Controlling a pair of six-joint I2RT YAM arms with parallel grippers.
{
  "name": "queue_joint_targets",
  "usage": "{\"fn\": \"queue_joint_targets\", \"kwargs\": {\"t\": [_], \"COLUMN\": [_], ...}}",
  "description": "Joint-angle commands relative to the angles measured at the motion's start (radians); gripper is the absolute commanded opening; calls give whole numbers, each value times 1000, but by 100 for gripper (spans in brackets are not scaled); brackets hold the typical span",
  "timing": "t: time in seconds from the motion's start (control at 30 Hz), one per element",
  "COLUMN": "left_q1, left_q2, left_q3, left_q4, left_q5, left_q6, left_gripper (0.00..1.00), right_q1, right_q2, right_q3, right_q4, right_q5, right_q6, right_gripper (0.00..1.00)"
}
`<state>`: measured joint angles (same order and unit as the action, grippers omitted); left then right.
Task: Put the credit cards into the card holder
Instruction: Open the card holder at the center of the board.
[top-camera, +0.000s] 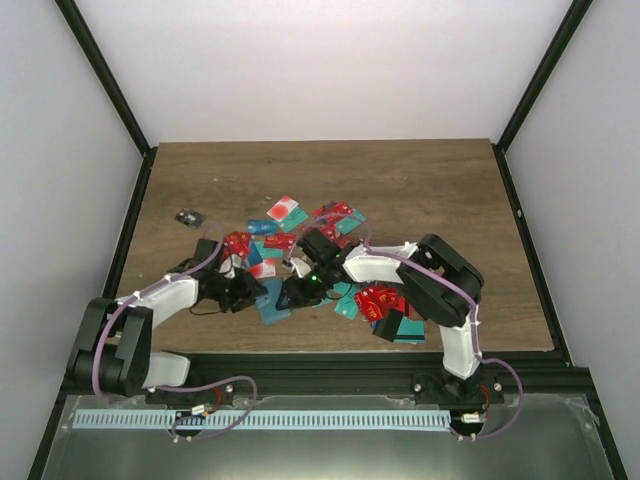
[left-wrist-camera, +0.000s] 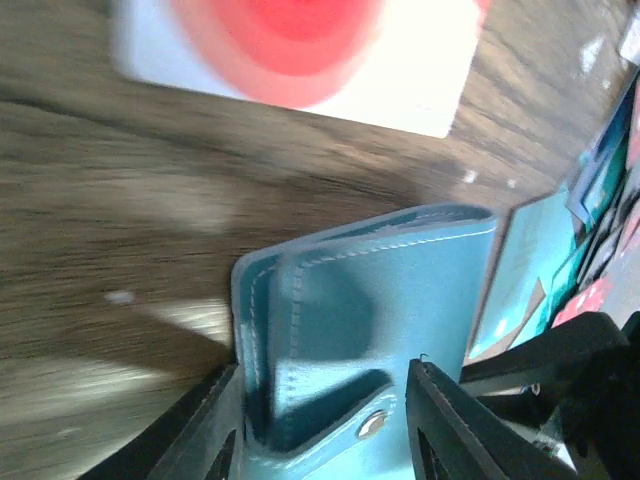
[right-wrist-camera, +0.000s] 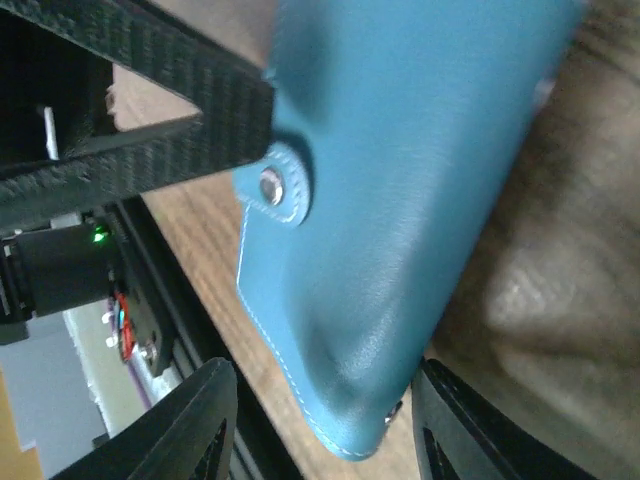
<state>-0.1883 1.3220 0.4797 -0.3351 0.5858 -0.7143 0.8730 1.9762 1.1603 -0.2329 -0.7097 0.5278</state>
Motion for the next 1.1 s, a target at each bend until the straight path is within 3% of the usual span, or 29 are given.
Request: {"fn": "queue_joint_targets", "kwargs": {"t": [0.0, 0.07, 0.27, 0.43, 0.53, 0.8, 1.07], "left_q1": [-93, -115, -152, -206, -257, -419, -470], "left_q2": [12, -11, -107, -97, -86, 91, 234], "left_q3": [97, 129, 209, 239, 264, 384, 444], "left_q4": [-81, -165, -366, -425, -435, -454, -444], "left_q5": [-65, -141, -328, -385, -412, -533, -607], "left_q6": [77, 94, 125, 103, 67, -27, -31], "left_gripper": [51, 57, 58, 56, 49, 49, 34], "right_q1": [7, 7, 6, 6, 6, -1, -2], "right_q2": [-88, -106, -137, -163, -206, -326, -443], "right_q3": [-16, -2, -1, -69, -117, -191, -275], "right_q4": [44, 0, -122, -121, -116, -138, -173], "right_q5": [-77, -54, 127, 139, 175, 363, 403], "right_q6": [24, 2, -9, 12, 31, 113, 147], "right_gripper": [50, 51, 53, 54, 54, 55, 55]}}
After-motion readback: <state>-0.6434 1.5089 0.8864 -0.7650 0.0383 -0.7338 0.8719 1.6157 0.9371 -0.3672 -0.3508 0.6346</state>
